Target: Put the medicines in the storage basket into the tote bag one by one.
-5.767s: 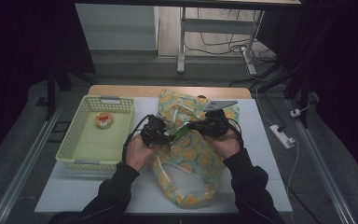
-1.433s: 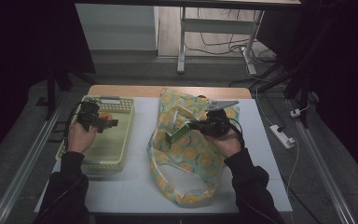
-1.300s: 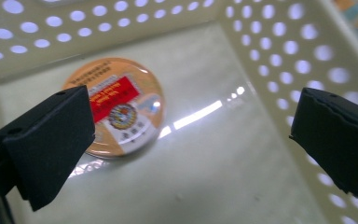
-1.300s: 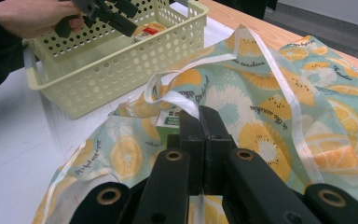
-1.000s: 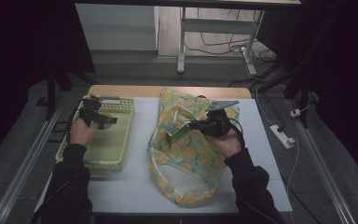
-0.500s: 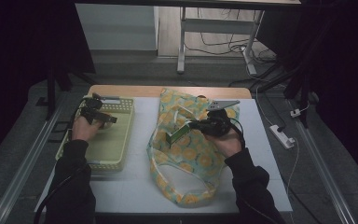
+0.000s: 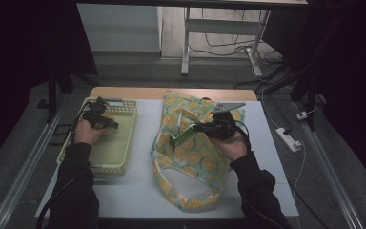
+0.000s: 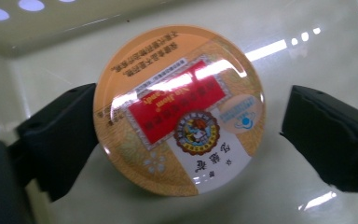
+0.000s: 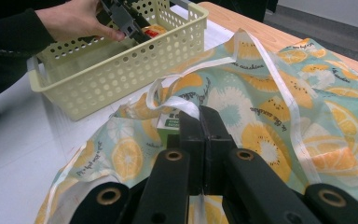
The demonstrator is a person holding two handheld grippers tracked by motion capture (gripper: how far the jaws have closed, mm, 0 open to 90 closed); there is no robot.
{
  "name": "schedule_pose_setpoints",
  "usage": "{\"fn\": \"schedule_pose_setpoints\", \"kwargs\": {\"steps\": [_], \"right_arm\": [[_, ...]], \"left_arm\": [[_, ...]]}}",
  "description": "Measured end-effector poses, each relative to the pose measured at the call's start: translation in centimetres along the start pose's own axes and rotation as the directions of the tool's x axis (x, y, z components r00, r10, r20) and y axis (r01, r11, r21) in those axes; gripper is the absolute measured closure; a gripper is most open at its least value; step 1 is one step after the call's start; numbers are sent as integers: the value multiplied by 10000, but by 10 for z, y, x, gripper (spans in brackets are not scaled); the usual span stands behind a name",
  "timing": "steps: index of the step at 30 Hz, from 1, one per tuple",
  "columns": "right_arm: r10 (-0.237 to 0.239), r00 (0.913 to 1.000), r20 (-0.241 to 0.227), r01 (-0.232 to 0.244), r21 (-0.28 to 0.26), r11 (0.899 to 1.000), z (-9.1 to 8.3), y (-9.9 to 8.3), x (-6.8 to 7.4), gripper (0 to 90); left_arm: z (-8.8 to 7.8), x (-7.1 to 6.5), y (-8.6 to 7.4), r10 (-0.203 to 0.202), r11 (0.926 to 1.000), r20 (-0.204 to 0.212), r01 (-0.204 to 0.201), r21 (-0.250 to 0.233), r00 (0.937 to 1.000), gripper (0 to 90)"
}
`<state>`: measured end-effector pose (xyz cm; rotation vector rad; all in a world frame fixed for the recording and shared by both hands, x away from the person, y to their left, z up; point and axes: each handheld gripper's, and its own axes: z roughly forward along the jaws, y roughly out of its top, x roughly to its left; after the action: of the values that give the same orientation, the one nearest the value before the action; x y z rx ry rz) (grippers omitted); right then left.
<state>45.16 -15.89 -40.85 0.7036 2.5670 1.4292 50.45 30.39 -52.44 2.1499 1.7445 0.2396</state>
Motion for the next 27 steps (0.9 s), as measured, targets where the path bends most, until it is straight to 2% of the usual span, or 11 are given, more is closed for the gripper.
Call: {"fn": "schedule_pose_setpoints", "kwargs": {"steps": [1,2,8,9,11,12,13,22,26,27], "right_arm": [[-6,10000,5,6,4,10000,0,0,0,890],[-3,10000,2,3,1,10000,0,0,0,890],[-24,10000,13,24,8,10000,-1,0,0,890],[-19,10000,14,19,-22,10000,-1,0,0,890],[-16,10000,24,16,-23,10000,-1,0,0,890],[-16,10000,28,16,-28,10000,-1,0,0,890],[-15,10000,29,15,-30,10000,-1,0,0,890],[-9,10000,32,9,-77,10000,-1,1,0,891],[1,10000,45,0,-99,10000,-2,1,0,891],[0,10000,47,1,-101,9999,-2,1,0,891]], "left_arm": [[-2,0,0,-114,9999,-125,115,39,9999,136],[-3,0,-1,-169,9999,-79,169,16,9998,198],[-4,-1,0,-352,9991,-82,353,222,9993,202],[-4,-1,0,-522,9983,-74,524,261,9986,203],[-5,-1,0,-603,9977,-24,603,314,9982,204],[-7,0,-1,-712,9971,212,706,293,9972,204],[-7,0,-1,-712,9971,212,706,293,9972,204],[-26,-10,-1,-438,9979,506,461,-451,9978,205],[-36,-14,-4,-349,9957,605,399,-831,9976,205],[-41,-16,-5,-372,9933,705,446,-1063,9968,205]]}}
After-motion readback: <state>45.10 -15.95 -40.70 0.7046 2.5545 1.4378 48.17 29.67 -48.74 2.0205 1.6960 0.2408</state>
